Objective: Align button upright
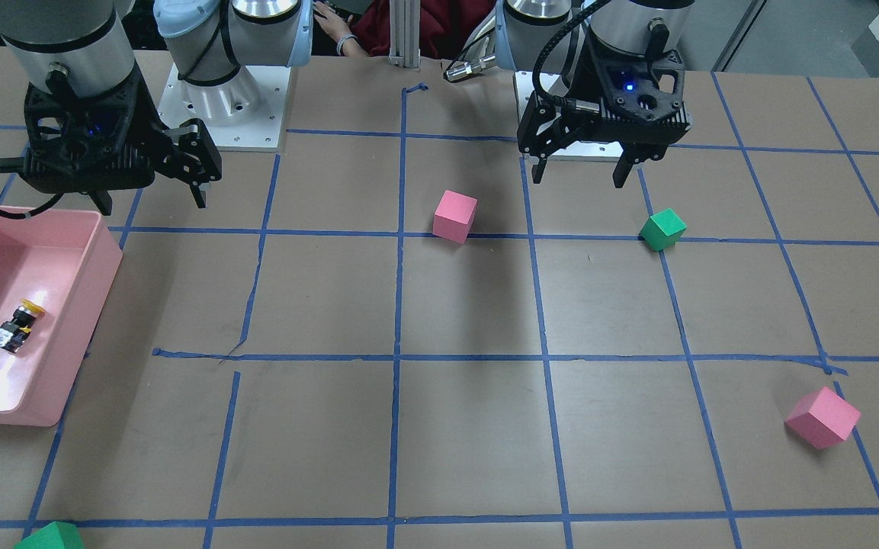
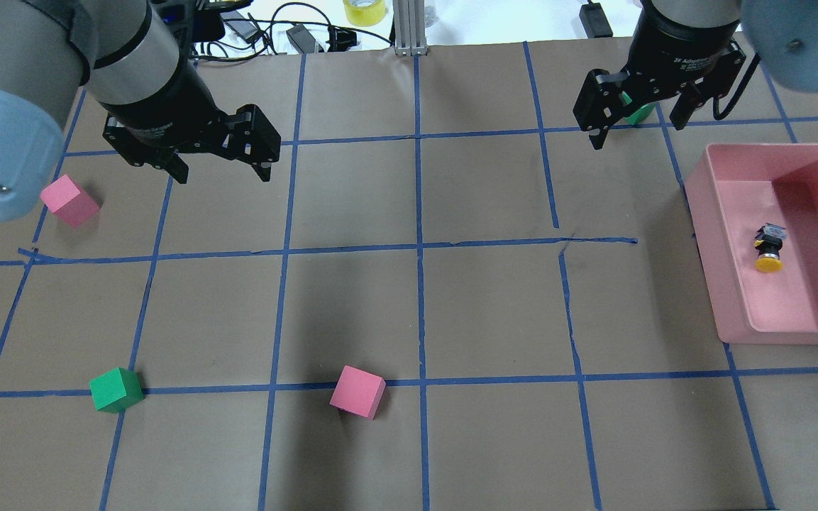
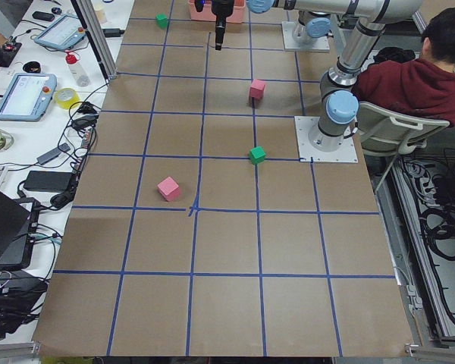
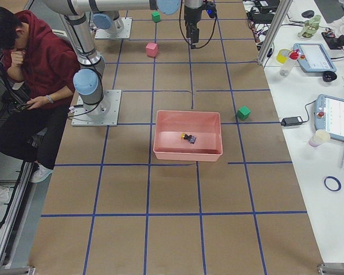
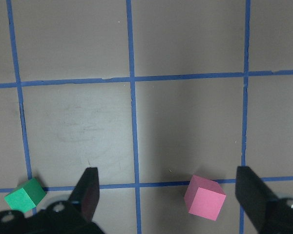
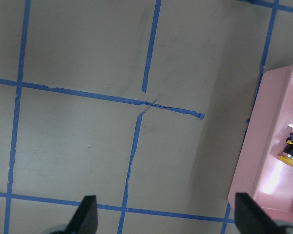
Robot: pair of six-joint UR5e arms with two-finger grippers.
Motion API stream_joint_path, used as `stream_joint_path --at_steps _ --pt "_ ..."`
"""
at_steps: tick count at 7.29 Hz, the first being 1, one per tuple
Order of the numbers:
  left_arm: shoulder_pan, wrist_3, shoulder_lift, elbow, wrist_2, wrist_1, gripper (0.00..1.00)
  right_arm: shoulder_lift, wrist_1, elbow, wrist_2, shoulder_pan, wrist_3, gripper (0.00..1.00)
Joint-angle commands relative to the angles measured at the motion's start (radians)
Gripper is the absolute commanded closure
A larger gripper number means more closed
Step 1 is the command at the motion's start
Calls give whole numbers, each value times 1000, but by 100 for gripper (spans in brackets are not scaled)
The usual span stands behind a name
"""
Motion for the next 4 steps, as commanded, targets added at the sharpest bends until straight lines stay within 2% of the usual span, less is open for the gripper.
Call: stream_joint_path --at_steps 1,4 --pt "0 0 0 -1 1 -1 0 8 -14 15 0 -7 1 0" --pt "0 0 0 -1 1 -1 0 11 -25 22 -1 -10 -3 0"
